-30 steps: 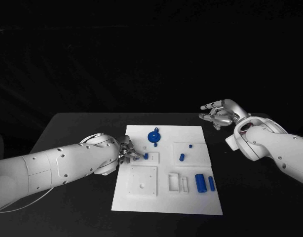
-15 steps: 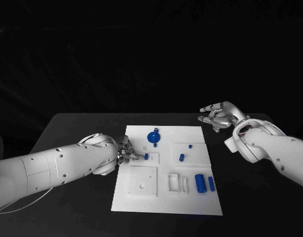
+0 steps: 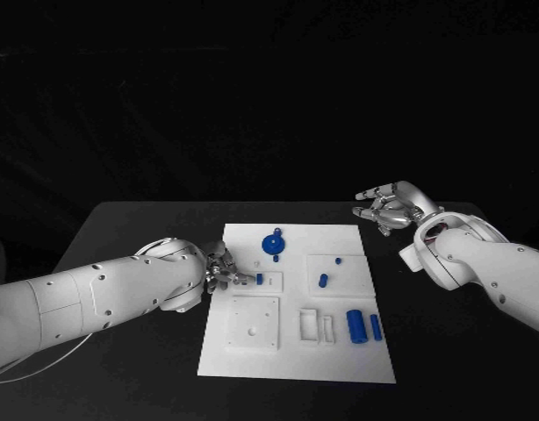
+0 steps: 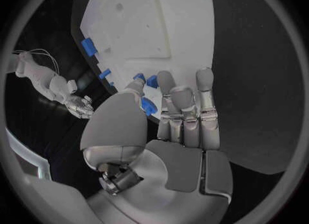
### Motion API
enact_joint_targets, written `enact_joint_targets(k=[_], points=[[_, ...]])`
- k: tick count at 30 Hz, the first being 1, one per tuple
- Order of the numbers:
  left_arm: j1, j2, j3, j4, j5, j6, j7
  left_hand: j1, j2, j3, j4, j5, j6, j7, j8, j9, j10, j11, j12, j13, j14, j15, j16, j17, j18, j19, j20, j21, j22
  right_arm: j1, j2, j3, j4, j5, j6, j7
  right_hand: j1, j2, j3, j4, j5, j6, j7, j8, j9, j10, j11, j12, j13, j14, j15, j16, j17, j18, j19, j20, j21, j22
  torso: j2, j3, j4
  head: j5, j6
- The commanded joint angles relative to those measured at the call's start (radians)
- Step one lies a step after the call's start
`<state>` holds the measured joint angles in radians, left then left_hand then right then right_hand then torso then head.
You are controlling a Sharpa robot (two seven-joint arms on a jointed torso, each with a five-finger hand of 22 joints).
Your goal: Assemble the parts on the task board
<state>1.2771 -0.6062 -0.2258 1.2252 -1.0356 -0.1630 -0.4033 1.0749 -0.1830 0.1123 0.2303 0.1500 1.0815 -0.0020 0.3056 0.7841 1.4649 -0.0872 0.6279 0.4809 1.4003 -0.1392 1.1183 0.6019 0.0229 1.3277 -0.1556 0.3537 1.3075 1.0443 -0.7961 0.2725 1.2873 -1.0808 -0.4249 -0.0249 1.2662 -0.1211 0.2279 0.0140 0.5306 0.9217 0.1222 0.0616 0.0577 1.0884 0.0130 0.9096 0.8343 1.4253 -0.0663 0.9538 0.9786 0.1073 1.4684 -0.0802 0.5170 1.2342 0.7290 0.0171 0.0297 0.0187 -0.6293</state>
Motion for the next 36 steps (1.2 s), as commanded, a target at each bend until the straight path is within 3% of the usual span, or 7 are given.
enact_joint_targets(k=[1,4,8,12,16,21,36], points=[[-0.006,-0.007,0.007,0.005,0.022,0.016,0.004,0.004,0.007,0.000,-0.009,0.007,-0.015,0.000,0.009,-0.036,0.022,0.007,-0.007,0.001,-0.007,0.005,-0.004,-0.002,-0.016,0.001,0.003,-0.006,0.016,-0.001,0.001,0.000,0.000,0.001,0.011,0.006,-0.008,0.000,-0.001,0.003,0.004,-0.005,0.000,-0.004,0.000,-0.003,-0.007,0.002,0.000,0.002,0.001,0.000,-0.001,0.012,0.042,-0.005,-0.004,-0.001,0.000,-0.0007,0.0006,-0.001,0.001],[-0.006,-0.016,0.027,0.011,0.056,0.028,0.031,0.010,0.036,0.003,-0.032,0.006,-0.059,0.029,-0.053,-0.143,-0.014,0.024,-0.031,-0.010,-0.036,0.021,-0.036,-0.022,-0.013,-0.022,0.016,-0.030,0.008,-0.002,0.001,0.000,0.000,0.002,0.011,0.006,-0.008,0.000,-0.001,0.003,0.004,-0.005,0.000,-0.004,0.000,-0.003,-0.007,0.002,0.000,0.002,0.001,0.000,-0.001,0.012,0.042,-0.005,-0.004,-0.001,0.001,-0.0005,-0.0003,-0.004,0.007],[-0.006,-0.030,0.066,0.022,0.120,0.028,0.085,-0.006,0.070,-0.011,-0.098,0.007,-0.063,0.063,-0.108,-0.529,-0.045,0.044,-0.061,-0.075,-0.060,0.042,-0.069,-0.101,-0.004,-0.018,0.039,-0.116,-0.027,-0.008,0.002,0.000,0.000,0.004,0.008,0.007,-0.006,0.002,-0.004,0.004,0.004,-0.008,0.001,-0.004,0.000,-0.003,-0.007,0.002,0.000,0.002,0.000,0.000,-0.002,0.014,0.042,-0.006,-0.007,-0.003,0.000,-0.0007,-0.0002,-0.006,0.016],[-0.005,-0.045,0.092,0.033,0.183,-0.009,0.151,-0.005,0.073,-0.016,-0.107,-0.002,-0.118,0.089,-0.115,-0.657,-0.087,0.067,-0.098,-0.111,-0.103,0.064,-0.113,-0.140,-0.003,-0.044,0.060,-0.179,-0.056,-0.010,0.003,0.000,-0.001,0.005,0.009,0.007,-0.006,0.002,-0.004,0.004,0.004,-0.008,0.001,-0.004,0.000,-0.003,-0.007,0.002,0.000,0.002,0.000,0.000,-0.002,0.014,0.042,-0.006,-0.007,-0.003,-0.001,0.0009,0.0002,-0.013,0.029],[-0.004,-0.050,0.104,0.033,0.224,-0.056,0.209,0.008,0.079,-0.023,-0.129,0.003,-0.169,0.100,-0.105,-0.717,-0.127,0.092,-0.234,-0.249,-0.129,0.096,-0.293,-0.251,-0.002,-0.074,0.096,-0.294,-0.201,-0.011,0.003,0.000,-0.001,0.005,0.009,0.007,-0.006,0.002,-0.004,0.004,0.004,-0.008,0.001,-0.004,0.000,-0.003,-0.007,0.002,0.000,0.002,0.000,0.000,-0.002,0.014,0.042,-0.006,-0.007,-0.003,0.000,0.0005,0.0013,-0.015,0.040],[-0.003,-0.036,0.111,0.021,0.211,-0.110,0.271,0.218,0.196,0.025,-0.281,0.024,-0.138,0.129,-0.093,-0.717,-0.232,0.136,-0.369,-0.400,-0.196,0.136,-0.444,-0.335,0.004,-0.158,0.129,-0.289,-0.367,-0.011,0.002,0.000,-0.002,0.007,0.008,0.006,-0.005,0.003,-0.003,0.004,0.005,-0.005,0.000,-0.004,0.000,-0.003,-0.007,0.002,0.000,0.002,0.000,-0.002,-0.003,0.014,0.043,-0.006,-0.005,-0.004,0.002,0.0005,0.0007,-0.015,0.038],[-0.002,0.052,0.111,-0.023,-0.082,-0.190,0.382,0.341,0.187,0.159,-0.487,-0.080,0.051,0.119,-0.240,-0.714,-0.250,0.165,-0.568,-0.422,-0.165,0.127,-0.338,-0.287,0.066,-0.213,0.122,-0.110,-0.001,-0.011,0.007,0.000,-0.005,0.019,-0.006,0.015,-0.005,-0.008,0.023,0.006,0.004,0.018,-0.002,-0.003,0.002,0.024,-0.013,-0.090,-0.157,-0.003,-0.006,-0.033,-0.032,0.012,0.041,-0.012,-0.048,-0.030,0.002,0.0010,-0.0024,-0.011,0.031]])
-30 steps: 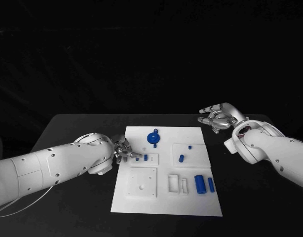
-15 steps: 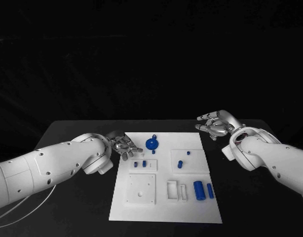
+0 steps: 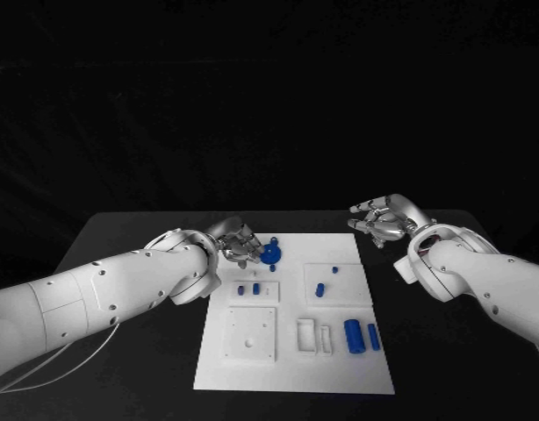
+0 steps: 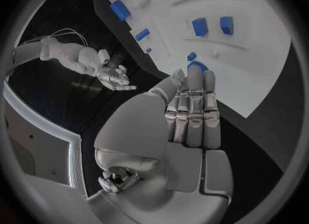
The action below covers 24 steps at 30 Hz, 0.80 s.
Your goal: Assemble the parts on the task board
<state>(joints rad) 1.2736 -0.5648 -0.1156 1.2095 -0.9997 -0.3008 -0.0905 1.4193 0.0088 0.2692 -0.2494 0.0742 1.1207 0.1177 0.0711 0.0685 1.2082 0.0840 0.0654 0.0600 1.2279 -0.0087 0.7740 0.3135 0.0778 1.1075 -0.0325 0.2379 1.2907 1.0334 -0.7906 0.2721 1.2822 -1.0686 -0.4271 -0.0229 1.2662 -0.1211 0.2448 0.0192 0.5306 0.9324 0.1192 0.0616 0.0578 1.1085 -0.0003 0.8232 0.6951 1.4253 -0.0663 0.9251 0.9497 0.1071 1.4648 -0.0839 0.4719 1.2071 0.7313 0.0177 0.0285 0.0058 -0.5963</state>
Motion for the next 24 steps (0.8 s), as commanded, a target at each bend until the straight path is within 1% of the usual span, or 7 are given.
enact_joint_targets(k=[1,7,12,16,17,22,24], points=[[0.002,0.015,0.001,-0.012,-0.129,-0.053,0.073,-0.002,-0.005,0.004,-0.011,-0.004,0.016,0.000,-0.007,0.002,0.009,-0.007,-0.006,-0.001,0.011,-0.005,0.010,0.003,0.012,0.009,-0.003,0.008,0.024,-0.001,0.002,0.001,0.000,0.008,-0.005,0.013,-0.005,-0.008,0.006,0.000,0.003,0.008,0.001,-0.003,0.002,0.004,0.000,-0.003,-0.024,-0.003,-0.006,-0.005,-0.004,0.013,0.045,-0.008,-0.004,-0.004,0.000,0.0007,-0.0017,0.002,-0.002],[0.005,0.034,0.000,-0.034,-0.187,-0.054,0.087,-0.013,-0.004,0.008,-0.012,-0.008,0.022,-0.003,-0.007,0.001,0.013,-0.010,-0.005,-0.001,0.033,-0.010,0.068,0.026,0.017,0.033,-0.007,0.031,0.041,0.000,0.003,0.001,0.000,0.010,-0.005,0.015,-0.005,-0.008,0.008,-0.001,0.003,0.011,0.001,-0.003,0.002,0.002,0.000,0.005,-0.050,-0.003,-0.006,-0.004,-0.006,0.013,0.045,-0.008,-0.001,-0.006,0.000,0.0009,-0.0003,0.001,-0.005],[0.005,0.052,-0.003,-0.048,-0.248,-0.043,0.086,-0.030,-0.017,-0.002,-0.003,-0.018,0.015,-0.004,-0.008,0.000,0.004,-0.009,-0.006,-0.001,0.029,-0.008,0.114,0.038,0.018,0.045,-0.004,0.032,0.035,0.000,0.004,0.001,0.000,0.010,-0.008,0.016,-0.005,-0.009,0.009,-0.002,0.004,0.010,0.001,-0.003,0.002,0.000,-0.001,0.009,-0.066,-0.002,-0.006,-0.003,-0.006,0.013,0.044,-0.008,0.000,-0.007,0.000,-0.0005,0.0003,-0.001,-0.005],[0.006,0.072,-0.011,-0.063,-0.304,-0.038,0.085,-0.047,-0.036,-0.023,0.015,-0.019,-0.004,-0.008,-0.008,-0.001,-0.004,-0.009,-0.005,-0.001,0.037,-0.006,0.133,0.038,0.017,0.064,-0.001,0.014,0.021,0.000,0.006,0.001,0.001,0.010,-0.012,0.017,-0.005,-0.009,0.011,-0.001,0.003,0.017,0.000,-0.003,0.002,0.001,-0.001,-0.010,-0.092,-0.004,-0.006,-0.007,-0.010,0.014,0.044,-0.008,-0.006,-0.010,0.001,-0.0005,-0.0005,-0.004,-0.005],[0.006,0.077,-0.014,-0.069,-0.316,-0.038,0.086,-0.050,-0.040,-0.034,0.022,-0.006,-0.004,-0.008,-0.007,-0.001,-0.005,-0.008,-0.005,-0.001,0.038,-0.006,0.139,0.038,0.016,0.072,0.000,0.006,0.015,0.000,0.006,0.001,0.001,0.010,-0.013,0.018,-0.006,-0.011,0.013,-0.001,0.003,0.020,0.000,-0.002,0.002,0.010,-0.001,-0.029,-0.116,-0.004,-0.007,-0.009,-0.012,0.014,0.044,-0.009,-0.007,-0.011,0.001,-0.0006,-0.0007,-0.005,-0.005],[0.006,0.102,-0.026,-0.096,-0.357,-0.033,0.094,-0.029,-0.037,-0.053,0.035,-0.004,-0.004,-0.007,-0.008,-0.001,-0.004,-0.009,-0.006,-0.001,0.038,-0.007,0.154,0.031,0.016,0.094,-0.002,-0.022,0.006,0.000,0.009,0.001,0.002,0.010,-0.017,0.020,-0.005,-0.013,0.017,-0.002,0.004,0.023,0.000,-0.002,0.002,0.019,-0.001,-0.069,-0.172,-0.005,-0.007,-0.013,-0.017,0.013,0.043,-0.009,-0.013,-0.015,0.001,-0.0008,-0.0025,-0.006,-0.005],[0.006,0.111,-0.032,-0.106,-0.370,-0.028,0.096,-0.028,-0.036,-0.054,0.036,-0.002,-0.002,-0.007,-0.008,-0.002,-0.009,-0.008,-0.006,-0.001,0.039,-0.007,0.156,0.029,0.016,0.096,-0.002,-0.025,0.009,0.000,0.009,0.001,0.002,0.010,-0.018,0.021,-0.005,-0.014,0.021,-0.002,0.003,0.023,0.001,-0.002,0.003,0.031,-0.002,-0.105,-0.219,-0.005,-0.007,-0.015,-0.019,0.013,0.044,-0.009,-0.016,-0.017,0.001,-0.0006,-0.0005,-0.007,-0.006]])
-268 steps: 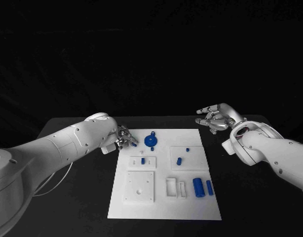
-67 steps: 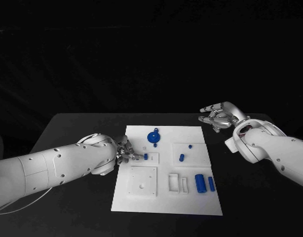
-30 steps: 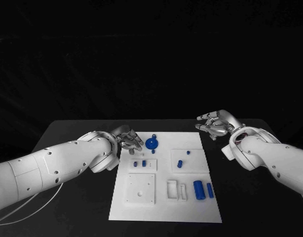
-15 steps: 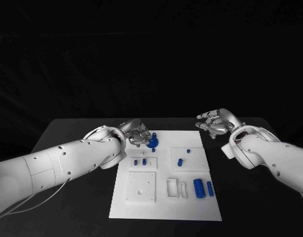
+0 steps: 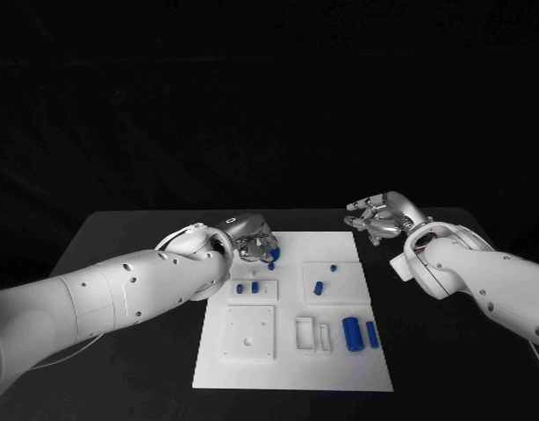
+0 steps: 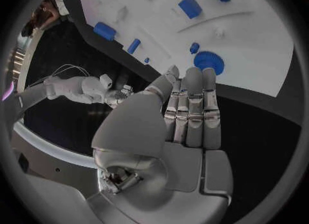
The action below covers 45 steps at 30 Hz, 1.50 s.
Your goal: Assemble the parts on the task board
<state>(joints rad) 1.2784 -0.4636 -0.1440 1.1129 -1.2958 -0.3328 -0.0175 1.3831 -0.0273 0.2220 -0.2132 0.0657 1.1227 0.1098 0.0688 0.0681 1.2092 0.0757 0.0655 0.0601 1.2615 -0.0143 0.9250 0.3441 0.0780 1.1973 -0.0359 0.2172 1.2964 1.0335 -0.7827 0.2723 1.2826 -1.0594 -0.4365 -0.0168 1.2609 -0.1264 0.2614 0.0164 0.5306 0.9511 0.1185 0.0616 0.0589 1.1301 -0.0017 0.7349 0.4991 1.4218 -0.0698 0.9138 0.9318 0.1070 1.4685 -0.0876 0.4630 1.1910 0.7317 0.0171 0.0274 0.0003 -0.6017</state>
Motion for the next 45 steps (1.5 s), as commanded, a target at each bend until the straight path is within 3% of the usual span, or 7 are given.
enact_joint_targets(k=[1,9,22,24,31,45], points=[[0.001,0.014,-0.007,-0.015,-0.080,0.007,0.024,0.009,-0.001,-0.007,0.000,0.007,-0.004,0.001,-0.006,-0.001,-0.011,0.001,-0.006,-0.001,0.007,-0.002,0.006,-0.005,0.017,0.008,0.002,-0.010,0.009,-0.001,0.002,0.000,0.002,0.001,-0.010,0.015,0.000,-0.010,0.006,0.001,0.003,0.004,0.001,-0.002,0.001,0.016,0.001,-0.046,-0.057,-0.002,-0.003,-0.007,-0.005,0.013,0.039,-0.005,-0.011,-0.004,0.001,0.0000,0.0005,-0.002,-0.001],[0.001,0.037,-0.030,-0.049,-0.135,0.022,0.013,0.010,-0.003,-0.005,-0.001,0.007,-0.011,0.003,-0.007,-0.002,-0.040,0.009,-0.007,-0.002,0.012,0.002,0.013,-0.011,0.021,0.018,0.004,-0.020,0.022,-0.001,0.003,0.000,0.005,0.003,-0.012,0.017,0.000,-0.011,0.015,0.003,0.004,0.007,0.004,-0.002,0.001,0.065,0.009,-0.231,-0.230,-0.001,0.000,-0.037,-0.042,0.021,0.040,-0.003,-0.054,-0.035,0.000,0.0004,0.0012,-0.007,-0.005],[0.000,0.074,-0.080,-0.096,-0.187,0.007,0.018,0.020,-0.012,0.013,0.001,0.004,-0.053,0.004,-0.007,-0.005,-0.056,0.009,-0.007,-0.002,0.023,-0.003,0.060,-0.005,0.027,0.037,0.001,0.004,0.034,0.000,0.003,0.000,0.011,0.004,-0.012,0.016,0.002,-0.010,0.007,0.001,0.005,0.010,0.004,-0.002,0.001,0.082,0.009,-0.252,-0.264,0.001,0.000,-0.035,-0.047,0.021,0.040,-0.003,-0.048,-0.044,0.000,0.0011,-0.0021,-0.009,-0.006],[-0.001,0.079,-0.083,-0.102,-0.186,0.003,0.023,0.013,-0.014,0.009,0.007,-0.012,-0.065,-0.001,-0.008,-0.006,-0.054,0.006,-0.007,-0.002,0.027,-0.004,0.064,-0.005,0.025,0.040,0.001,0.005,0.032,0.000,0.004,0.000,0.012,0.005,-0.011,0.016,0.002,-0.010,0.007,0.001,0.005,0.010,0.004,-0.002,0.001,0.082,0.009,-0.252,-0.264,0.001,0.000,-0.035,-0.047,0.021,0.040,-0.003,-0.048,-0.044,0.001,0.0012,-0.0022,-0.009,-0.004],[-0.001,0.088,-0.087,-0.122,-0.179,-0.005,0.032,0.019,-0.012,0.007,0.012,-0.012,-0.074,-0.002,-0.007,-0.006,-0.056,0.005,-0.007,-0.002,0.029,-0.007,0.070,-0.006,0.023,0.044,-0.002,0.004,0.031,0.000,0.003,0.000,0.014,0.005,-0.008,0.014,0.002,-0.011,0.006,0.001,0.005,0.008,0.004,-0.002,0.001,0.082,0.010,-0.252,-0.266,0.001,0.000,-0.035,-0.048,0.021,0.040,-0.003,-0.047,-0.045,0.000,0.0036,-0.0024,-0.009,-0.005],[-0.002,0.098,-0.091,-0.136,-0.151,0.029,0.034,0.014,-0.005,0.032,0.020,-0.011,-0.053,-0.001,-0.006,-0.006,-0.053,0.002,-0.007,-0.002,0.051,-0.013,0.127,0.006,0.018,0.051,-0.011,0.034,0.033,0.000,0.004,0.000,0.014,0.005,-0.008,0.013,0.003,-0.011,0.006,0.000,0.007,0.010,0.004,-0.002,0.002,0.082,0.009,-0.252,-0.270,0.001,-0.001,-0.035,-0.050,0.021,0.039,-0.003,-0.046,-0.048,0.001,0.0008,-0.0019,-0.014,-0.008]])
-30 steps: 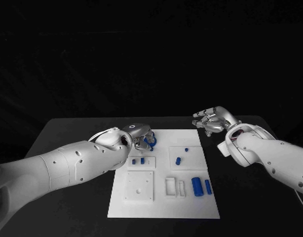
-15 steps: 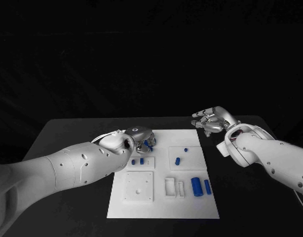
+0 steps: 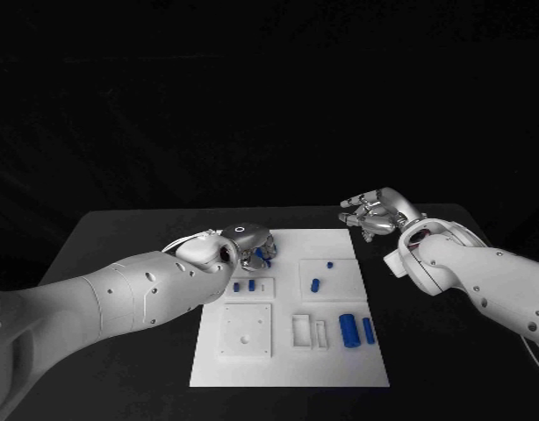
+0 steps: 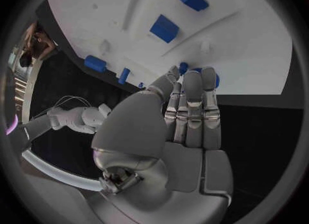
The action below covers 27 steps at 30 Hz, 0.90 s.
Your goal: Assemble the parts on the task board
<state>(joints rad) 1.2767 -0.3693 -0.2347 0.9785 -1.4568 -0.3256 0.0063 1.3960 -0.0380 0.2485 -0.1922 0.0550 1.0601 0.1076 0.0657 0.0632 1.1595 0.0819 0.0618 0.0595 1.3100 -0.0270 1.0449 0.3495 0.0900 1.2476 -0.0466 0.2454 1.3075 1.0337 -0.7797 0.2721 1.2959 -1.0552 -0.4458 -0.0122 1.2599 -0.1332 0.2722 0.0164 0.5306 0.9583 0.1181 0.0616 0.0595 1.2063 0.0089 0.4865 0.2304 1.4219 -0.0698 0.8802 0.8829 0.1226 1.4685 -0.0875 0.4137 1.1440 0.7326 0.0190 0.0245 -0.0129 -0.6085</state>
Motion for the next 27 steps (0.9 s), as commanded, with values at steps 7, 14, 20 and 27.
enact_joint_targets(k=[7,14,20,27], points=[[-0.003,0.008,-0.003,-0.008,0.011,0.045,0.011,0.000,0.008,0.009,-0.001,0.000,0.012,0.001,-0.003,-0.001,0.000,-0.002,-0.004,-0.001,0.000,0.006,0.014,-0.003,0.015,-0.003,0.007,0.014,0.022,0.000,0.003,0.001,0.001,0.001,0.002,0.008,0.004,-0.004,-0.005,0.000,0.007,0.003,0.004,-0.002,0.001,0.006,-0.001,-0.003,-0.001,0.001,-0.001,-0.002,-0.001,0.006,0.039,-0.004,0.003,-0.001,-0.001,-0.0010,0.0023,-0.001,-0.002],[-0.004,0.010,-0.004,-0.011,0.011,0.058,0.007,0.000,0.011,0.014,-0.004,0.001,0.016,0.001,-0.004,-0.001,0.002,-0.003,-0.003,-0.001,0.001,0.005,0.026,-0.003,0.015,-0.007,0.006,0.022,0.023,0.000,0.004,0.001,0.001,0.002,0.003,0.009,0.004,-0.004,-0.003,0.001,0.009,0.003,0.004,-0.002,0.001,0.006,-0.001,-0.002,-0.003,0.001,-0.001,-0.001,-0.002,0.005,0.039,-0.004,0.004,-0.003,-0.001,-0.0011,0.0025,0.001,-0.004],[-0.005,0.012,-0.004,-0.016,0.011,0.069,0.010,-0.003,0.014,0.022,-0.009,0.002,0.018,0.001,-0.003,-0.001,0.001,-0.002,-0.004,-0.001,0.003,0.006,0.040,-0.004,0.018,-0.009,0.007,0.037,0.022,0.000,0.004,0.001,0.001,0.002,0.003,0.009,0.004,-0.004,-0.003,0.001,0.009,0.003,0.004,-0.002,0.001,0.006,-0.001,-0.002,-0.003,0.001,-0.001,-0.001,-0.002,0.005,0.039,-0.004,0.004,-0.003,0.000,-0.0008,0.0020,0.002,-0.002],[-0.006,0.010,-0.004,-0.011,0.011,0.075,0.020,-0.002,0.015,0.027,-0.012,0.003,0.021,0.003,-0.003,-0.001,0.006,-0.003,-0.004,-0.001,0.010,0.006,0.051,-0.004,0.022,-0.003,0.007,0.051,0.022,0.000,0.004,0.001,0.001,0.003,-0.001,0.013,0.004,-0.004,-0.003,0.001,0.009,0.003,0.004,-0.002,0.001,0.006,-0.001,-0.002,-0.003,0.001,-0.001,-0.001,-0.002,0.005,0.039,-0.004,0.004,-0.003,0.000,-0.0011,0.0014,0.000,-0.003]])
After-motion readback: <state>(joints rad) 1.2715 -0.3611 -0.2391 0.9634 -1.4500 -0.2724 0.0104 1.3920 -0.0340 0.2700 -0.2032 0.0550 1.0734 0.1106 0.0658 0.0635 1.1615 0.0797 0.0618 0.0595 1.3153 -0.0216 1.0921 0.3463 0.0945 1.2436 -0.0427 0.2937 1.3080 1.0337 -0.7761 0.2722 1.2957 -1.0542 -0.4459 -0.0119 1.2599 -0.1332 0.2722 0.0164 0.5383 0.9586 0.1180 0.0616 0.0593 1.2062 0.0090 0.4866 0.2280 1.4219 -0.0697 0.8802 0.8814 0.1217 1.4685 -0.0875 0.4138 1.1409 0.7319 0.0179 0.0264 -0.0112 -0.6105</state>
